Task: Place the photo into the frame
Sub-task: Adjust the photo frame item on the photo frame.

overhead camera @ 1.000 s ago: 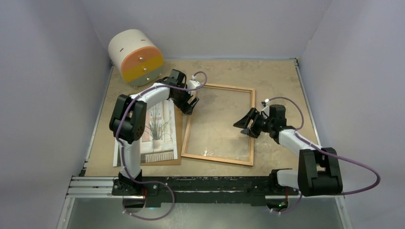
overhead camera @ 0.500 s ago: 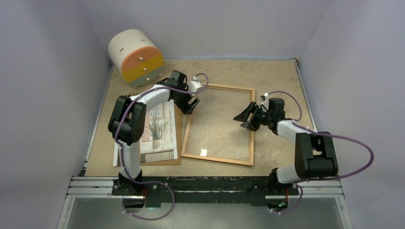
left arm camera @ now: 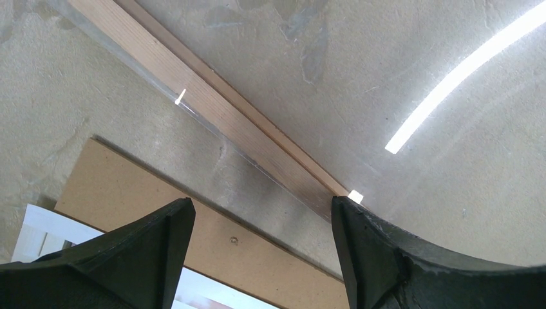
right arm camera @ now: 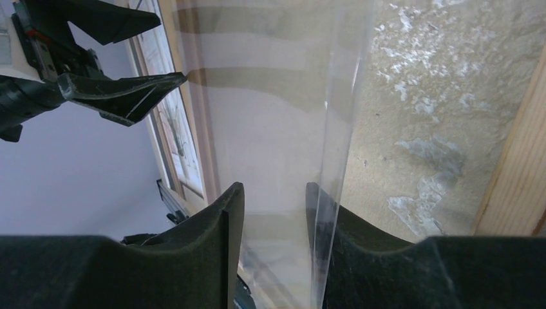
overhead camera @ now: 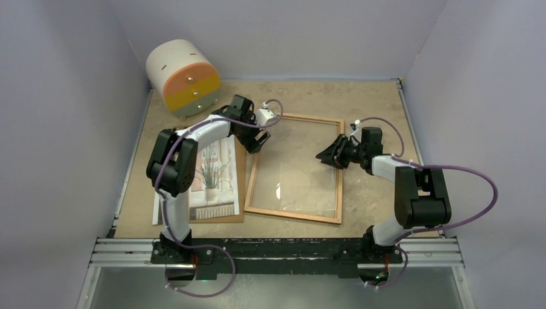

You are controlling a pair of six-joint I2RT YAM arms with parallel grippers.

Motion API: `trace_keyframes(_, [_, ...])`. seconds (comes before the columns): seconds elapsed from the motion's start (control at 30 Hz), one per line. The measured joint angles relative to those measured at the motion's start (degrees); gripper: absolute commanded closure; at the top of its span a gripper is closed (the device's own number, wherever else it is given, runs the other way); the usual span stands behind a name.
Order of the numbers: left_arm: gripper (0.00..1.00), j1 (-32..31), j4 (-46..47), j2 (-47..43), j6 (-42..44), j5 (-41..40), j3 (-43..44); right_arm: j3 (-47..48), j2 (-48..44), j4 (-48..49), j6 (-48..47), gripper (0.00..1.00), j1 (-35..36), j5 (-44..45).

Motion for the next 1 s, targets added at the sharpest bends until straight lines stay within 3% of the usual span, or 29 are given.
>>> trace_keyframes(0.1, [0.2,0.0,0.0,0.0,0.1,0.0,0.0,0.0,0.0,1.1,-1.1,0.49,0.0,-1.0])
trace_keyframes(0.33, [0.2,0.0,0.0,0.0,0.5,-0.2,0.1,0.2,0.3,0.7,-3.3,0.61,0.0,-1.2])
trace_keyframes(0.4, [0.19,0.0,0.0,0.0,0.5,-0.3,0.2,0.6,0.8,0.3,-3.7,0.71,0.0,-1.2])
trace_keyframes(0.47, [0.19,0.0,0.0,0.0,0.7,-0.4,0.2,0.8,1.0,0.1,-3.9,0.96,-0.1,-1.1])
trace_keyframes(0.5, [0.17,0.0,0.0,0.0,0.9,-0.5,0.3,0.9,1.1,0.0,-4.2,1.0,-0.1,-1.0])
trace_keyframes(0.7, [0.06,0.0,-0.5,0.0,0.9,-2.3,1.1,1.2,1.7,-0.3,-4.2,1.0,-0.3,-1.1])
trace_keyframes(1.0, [0.05,4.2,-4.6,0.8,0.9,-3.0,4.7,-0.6,-0.7,-1.7,-4.3,1.0,-0.3,2.2])
